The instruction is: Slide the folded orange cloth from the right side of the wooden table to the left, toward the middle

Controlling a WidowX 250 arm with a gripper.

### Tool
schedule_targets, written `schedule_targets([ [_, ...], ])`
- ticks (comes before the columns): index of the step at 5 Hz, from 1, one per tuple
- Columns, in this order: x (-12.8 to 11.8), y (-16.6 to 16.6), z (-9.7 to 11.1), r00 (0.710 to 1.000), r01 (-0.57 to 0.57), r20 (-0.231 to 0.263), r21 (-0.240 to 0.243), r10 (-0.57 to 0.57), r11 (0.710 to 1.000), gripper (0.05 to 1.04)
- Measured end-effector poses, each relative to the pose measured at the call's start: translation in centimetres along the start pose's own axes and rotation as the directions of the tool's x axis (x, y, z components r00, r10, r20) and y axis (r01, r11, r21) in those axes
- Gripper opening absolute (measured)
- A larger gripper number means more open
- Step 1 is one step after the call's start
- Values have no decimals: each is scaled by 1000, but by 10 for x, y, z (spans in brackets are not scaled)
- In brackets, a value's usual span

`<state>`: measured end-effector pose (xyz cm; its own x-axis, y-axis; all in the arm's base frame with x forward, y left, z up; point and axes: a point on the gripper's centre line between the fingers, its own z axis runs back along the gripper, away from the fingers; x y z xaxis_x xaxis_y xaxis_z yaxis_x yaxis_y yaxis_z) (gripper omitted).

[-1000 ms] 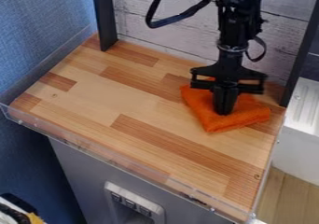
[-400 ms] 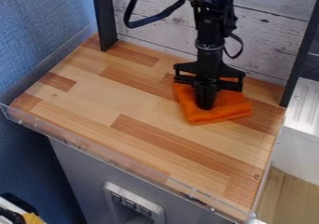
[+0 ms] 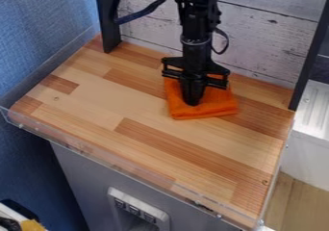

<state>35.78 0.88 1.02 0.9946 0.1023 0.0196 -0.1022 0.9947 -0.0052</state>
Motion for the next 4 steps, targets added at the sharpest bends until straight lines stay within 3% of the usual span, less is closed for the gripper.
schedule_targets([
  [3,-2,40,3,996,80,-26,2,-80,997,82],
  [4,-6,43,4,993,105,-59,-7,-106,994,218],
])
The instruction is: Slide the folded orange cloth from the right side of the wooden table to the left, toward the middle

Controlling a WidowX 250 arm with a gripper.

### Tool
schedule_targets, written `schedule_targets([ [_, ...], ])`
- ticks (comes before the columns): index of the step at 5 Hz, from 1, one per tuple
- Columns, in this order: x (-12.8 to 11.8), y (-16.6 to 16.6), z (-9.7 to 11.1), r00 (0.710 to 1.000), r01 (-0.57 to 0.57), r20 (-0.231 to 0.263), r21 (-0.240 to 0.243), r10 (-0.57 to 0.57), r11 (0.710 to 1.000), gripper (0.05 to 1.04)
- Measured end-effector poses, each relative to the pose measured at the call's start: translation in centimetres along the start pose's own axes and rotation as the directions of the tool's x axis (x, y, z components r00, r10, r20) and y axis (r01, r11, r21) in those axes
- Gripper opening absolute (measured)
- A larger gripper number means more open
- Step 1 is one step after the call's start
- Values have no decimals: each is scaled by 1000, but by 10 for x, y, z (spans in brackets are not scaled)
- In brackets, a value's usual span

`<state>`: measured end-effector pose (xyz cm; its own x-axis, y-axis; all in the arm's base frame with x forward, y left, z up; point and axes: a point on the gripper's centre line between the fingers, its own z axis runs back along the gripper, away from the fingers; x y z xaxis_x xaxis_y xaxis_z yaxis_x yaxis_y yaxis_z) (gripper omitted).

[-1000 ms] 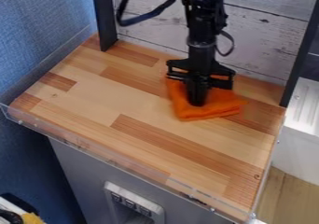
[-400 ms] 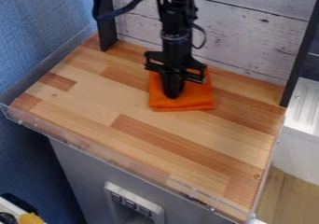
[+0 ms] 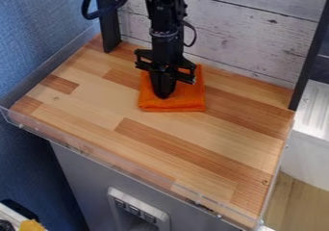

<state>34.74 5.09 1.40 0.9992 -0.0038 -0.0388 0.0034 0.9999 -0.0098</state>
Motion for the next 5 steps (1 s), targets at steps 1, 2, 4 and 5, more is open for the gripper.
schedule_targets([
  [1,2,-1,7,1000,-15,-14,1,15,1000,485],
  [2,10,-16,20,1000,-3,-2,7,3,1000,762],
  [4,26,-59,49,999,8,37,17,-9,1000,1001],
  [5,31,-79,61,999,6,49,21,-7,1000,1000],
])
